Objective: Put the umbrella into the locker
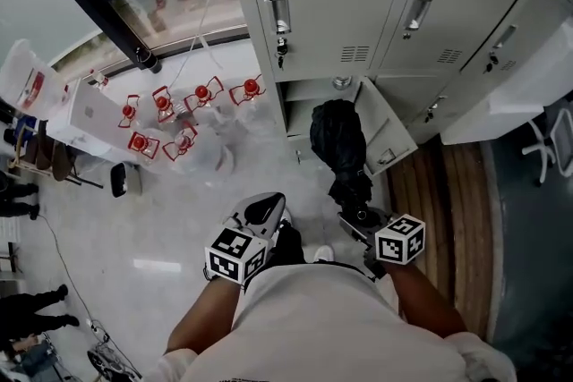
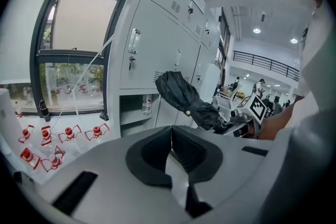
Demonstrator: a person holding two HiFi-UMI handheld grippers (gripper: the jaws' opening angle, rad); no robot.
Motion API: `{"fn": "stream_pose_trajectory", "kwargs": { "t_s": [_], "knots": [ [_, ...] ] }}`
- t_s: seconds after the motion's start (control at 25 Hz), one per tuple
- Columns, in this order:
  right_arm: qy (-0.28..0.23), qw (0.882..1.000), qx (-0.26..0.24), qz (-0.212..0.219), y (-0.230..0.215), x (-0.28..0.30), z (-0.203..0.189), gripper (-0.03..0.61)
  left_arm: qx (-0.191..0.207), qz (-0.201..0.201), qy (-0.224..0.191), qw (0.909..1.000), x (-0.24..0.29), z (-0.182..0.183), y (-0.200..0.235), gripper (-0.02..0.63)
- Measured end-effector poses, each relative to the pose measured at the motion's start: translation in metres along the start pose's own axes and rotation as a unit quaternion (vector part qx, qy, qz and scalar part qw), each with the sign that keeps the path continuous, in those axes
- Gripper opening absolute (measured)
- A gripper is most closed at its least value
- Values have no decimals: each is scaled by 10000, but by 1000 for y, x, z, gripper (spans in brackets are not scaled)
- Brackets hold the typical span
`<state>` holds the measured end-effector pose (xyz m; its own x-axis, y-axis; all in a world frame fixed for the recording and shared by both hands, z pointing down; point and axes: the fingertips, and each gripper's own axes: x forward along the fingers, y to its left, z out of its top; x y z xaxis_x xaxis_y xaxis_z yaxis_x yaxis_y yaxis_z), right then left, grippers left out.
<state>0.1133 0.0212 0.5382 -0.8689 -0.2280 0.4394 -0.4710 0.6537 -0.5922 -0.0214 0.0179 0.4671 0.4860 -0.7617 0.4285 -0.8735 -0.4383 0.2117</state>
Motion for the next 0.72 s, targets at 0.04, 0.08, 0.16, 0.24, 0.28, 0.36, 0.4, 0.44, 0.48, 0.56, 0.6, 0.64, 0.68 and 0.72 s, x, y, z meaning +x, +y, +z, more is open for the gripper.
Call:
{"fn": "stream_pose_trajectory", "kwargs": {
  "t_s": [0.04,0.08,0.16,0.24,0.28,0.36,0.4,0.44,0.48,0.56,0.6,0.64,0.68,0.72],
  "knots": [
    [98,9999,-29,-62,-7,6,1,106,-6,-26,8,10000,5,3,8,17],
    [183,9998,-19,-118,-13,12,2,106,-20,-52,11,10000,10,7,17,15],
    [312,9993,90,-209,-23,26,2,107,-57,-114,4,9999,18,15,34,17],
    [400,9985,203,-308,-34,42,3,106,-71,-173,-17,9998,27,24,52,17],
    [433,9981,251,-358,-40,51,5,107,-73,-196,-29,9998,32,28,62,17],
    [490,9972,362,-429,-50,70,8,106,-86,-229,-40,9997,39,34,80,17],
    [515,9967,419,-461,-54,79,9,106,-94,-241,-36,9997,42,36,89,17],
    [536,9962,471,-501,-59,87,10,106,-102,-250,-27,9996,45,37,98,16],
    [552,9957,513,-546,-63,95,12,106,-110,-258,-14,9996,49,37,107,16],
    [568,9947,580,-633,-72,111,17,106,-143,-284,20,9995,54,37,125,17],
    [561,9943,614,-672,-77,119,20,106,-159,-311,43,9994,57,37,133,17],
    [545,9938,651,-712,-82,126,23,106,-170,-348,68,9992,59,36,141,17],
    [526,9933,701,-758,-87,133,26,106,-178,-394,93,9990,63,36,148,17],
    [507,9924,767,-814,-92,140,28,106,-182,-447,116,9988,66,36,154,17]
  ]
}}
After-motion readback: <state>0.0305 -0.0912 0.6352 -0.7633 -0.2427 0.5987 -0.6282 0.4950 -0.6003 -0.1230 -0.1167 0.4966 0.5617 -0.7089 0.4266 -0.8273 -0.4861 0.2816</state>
